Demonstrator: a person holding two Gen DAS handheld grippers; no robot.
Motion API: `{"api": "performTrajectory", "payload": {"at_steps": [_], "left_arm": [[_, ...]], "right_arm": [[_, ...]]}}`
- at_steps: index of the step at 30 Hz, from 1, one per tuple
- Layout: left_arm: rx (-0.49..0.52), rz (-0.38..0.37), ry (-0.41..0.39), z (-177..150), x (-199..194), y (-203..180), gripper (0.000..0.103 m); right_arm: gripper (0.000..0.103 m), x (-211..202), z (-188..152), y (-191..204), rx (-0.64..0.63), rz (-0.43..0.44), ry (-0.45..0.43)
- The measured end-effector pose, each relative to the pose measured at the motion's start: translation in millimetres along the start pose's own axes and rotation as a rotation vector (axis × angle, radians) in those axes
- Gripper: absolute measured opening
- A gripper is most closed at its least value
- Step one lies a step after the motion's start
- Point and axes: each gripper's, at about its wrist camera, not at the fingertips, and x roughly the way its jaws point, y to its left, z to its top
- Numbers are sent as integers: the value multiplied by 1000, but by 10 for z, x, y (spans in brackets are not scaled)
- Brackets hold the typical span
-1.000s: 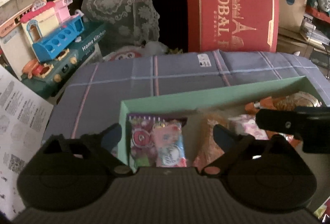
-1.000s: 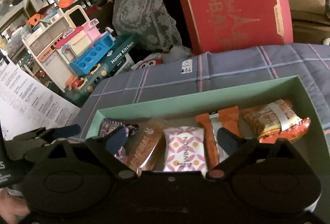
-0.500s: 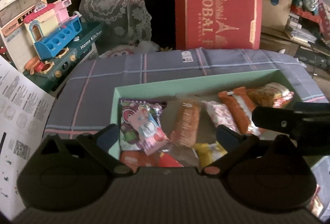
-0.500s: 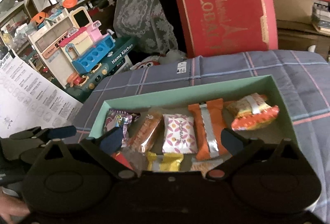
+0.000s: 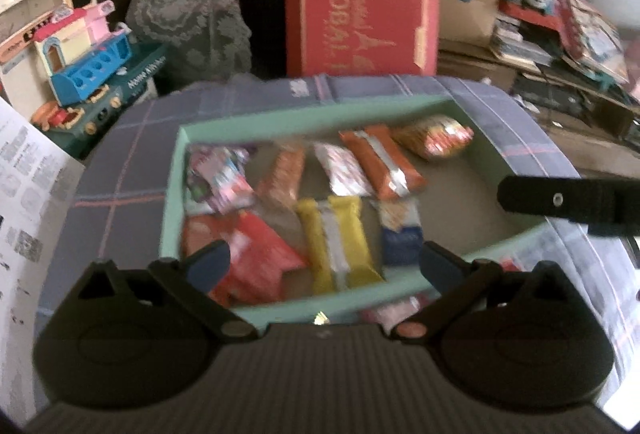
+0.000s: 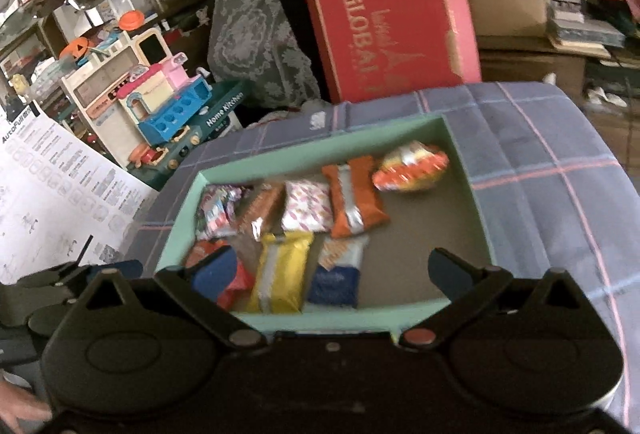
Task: Organize snacks
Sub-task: 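Withdraw both tools from the box toward the snack pile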
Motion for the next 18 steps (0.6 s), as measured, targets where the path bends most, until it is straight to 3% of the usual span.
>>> {"api": "performTrajectory", "payload": {"at_steps": [10,16,18], "left_arm": [[76,-21,136,-600,287,-390,103],[138,-40,143,-663,443,-563,103],[161,-51,131,-633,494,-627,97]], "right_arm": [[103,-183,-564,-525,81,-80,59],[103,-193,-803,-860,155,-114,79],[97,-219,-853,-941,168,-117,69]]}}
